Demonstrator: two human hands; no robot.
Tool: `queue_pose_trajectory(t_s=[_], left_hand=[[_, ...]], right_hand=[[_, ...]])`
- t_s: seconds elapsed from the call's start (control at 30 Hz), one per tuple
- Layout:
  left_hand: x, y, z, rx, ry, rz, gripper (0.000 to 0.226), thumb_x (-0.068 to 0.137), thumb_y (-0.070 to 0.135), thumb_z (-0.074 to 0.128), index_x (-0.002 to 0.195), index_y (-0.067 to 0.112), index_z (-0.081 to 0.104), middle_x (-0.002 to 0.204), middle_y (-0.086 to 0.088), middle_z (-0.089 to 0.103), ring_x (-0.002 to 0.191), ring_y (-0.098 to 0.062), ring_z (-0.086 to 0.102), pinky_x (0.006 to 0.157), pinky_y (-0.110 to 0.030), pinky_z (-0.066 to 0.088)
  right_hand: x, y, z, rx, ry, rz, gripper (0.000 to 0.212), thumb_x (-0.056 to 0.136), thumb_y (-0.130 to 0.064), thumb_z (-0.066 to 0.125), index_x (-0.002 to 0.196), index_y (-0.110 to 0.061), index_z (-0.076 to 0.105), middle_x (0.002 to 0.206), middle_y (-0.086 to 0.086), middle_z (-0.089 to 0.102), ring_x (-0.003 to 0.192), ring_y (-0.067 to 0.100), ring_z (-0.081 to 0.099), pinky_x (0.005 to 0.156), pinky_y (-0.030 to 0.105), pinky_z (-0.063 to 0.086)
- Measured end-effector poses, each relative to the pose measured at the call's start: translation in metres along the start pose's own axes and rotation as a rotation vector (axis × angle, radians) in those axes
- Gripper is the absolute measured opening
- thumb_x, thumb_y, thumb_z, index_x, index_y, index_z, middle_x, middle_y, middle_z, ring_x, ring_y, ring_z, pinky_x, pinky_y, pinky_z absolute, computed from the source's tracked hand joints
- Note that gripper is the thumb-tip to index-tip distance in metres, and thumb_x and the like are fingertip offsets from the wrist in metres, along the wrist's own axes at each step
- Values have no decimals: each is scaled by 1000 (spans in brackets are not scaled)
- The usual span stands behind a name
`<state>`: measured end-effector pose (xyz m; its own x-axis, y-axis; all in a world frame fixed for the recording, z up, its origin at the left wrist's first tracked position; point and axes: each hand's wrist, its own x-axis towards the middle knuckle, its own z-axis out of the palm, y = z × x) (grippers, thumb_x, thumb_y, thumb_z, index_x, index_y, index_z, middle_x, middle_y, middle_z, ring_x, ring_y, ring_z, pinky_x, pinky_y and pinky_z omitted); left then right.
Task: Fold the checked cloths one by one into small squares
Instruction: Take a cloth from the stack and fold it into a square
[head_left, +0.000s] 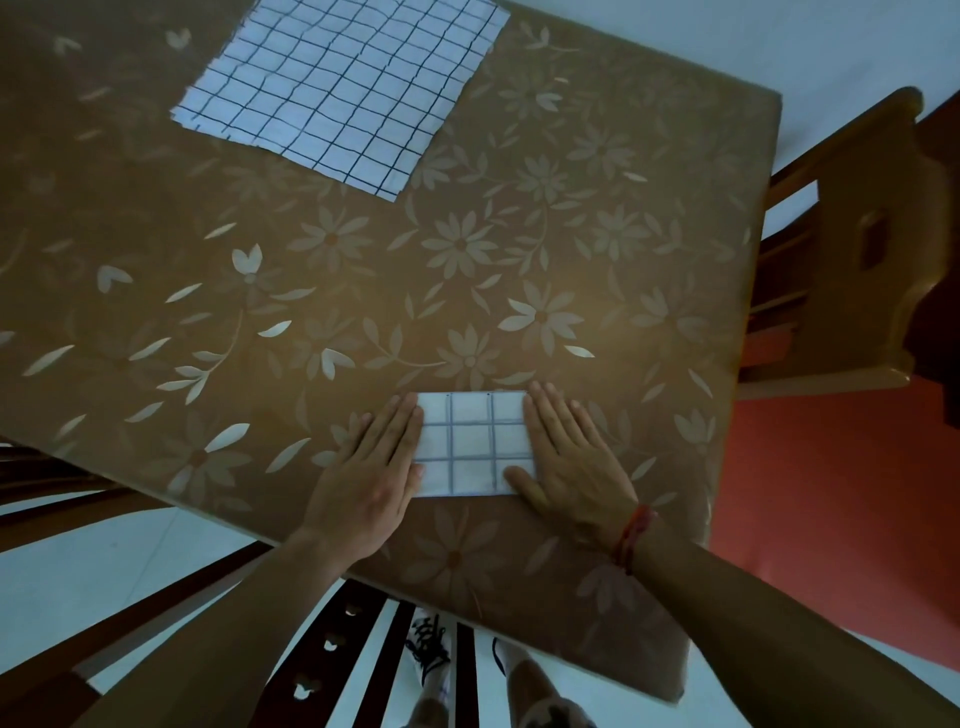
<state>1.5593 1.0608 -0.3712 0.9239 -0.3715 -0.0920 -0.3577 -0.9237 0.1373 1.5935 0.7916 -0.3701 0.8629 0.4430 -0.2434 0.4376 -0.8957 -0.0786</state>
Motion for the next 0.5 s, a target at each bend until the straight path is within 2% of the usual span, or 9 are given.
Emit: queue_pose_trajectory(t_s=[0.27,0.4,0.5], left_hand=[[2,1,-1,12,-6,-7,59,102,35,16,150,0,18,159,-16,14,148,-25,10,117,-42,15],[2,4,-1,6,2,-23,59,102,35,19,149,0,22,158,-17,17,147,-26,13,117,-41,14],[2,6,-2,-6,6,-38,58,102,34,18,149,0,22,158,-16,17,147,-25,12,117,-42,17]], right_hand=[[-7,7,-8,-12,-33,7,83,98,-62,20,152,0,19,160,17,18,149,28,15,120,47,20],[-5,3,-13,15,-20,22,83,95,-62,28,151,0,26,158,18,24,147,30,23,120,47,17],[2,0,-23,83,11,29,83,86,-60,41,144,-2,38,149,19,39,136,34,38,114,51,31]])
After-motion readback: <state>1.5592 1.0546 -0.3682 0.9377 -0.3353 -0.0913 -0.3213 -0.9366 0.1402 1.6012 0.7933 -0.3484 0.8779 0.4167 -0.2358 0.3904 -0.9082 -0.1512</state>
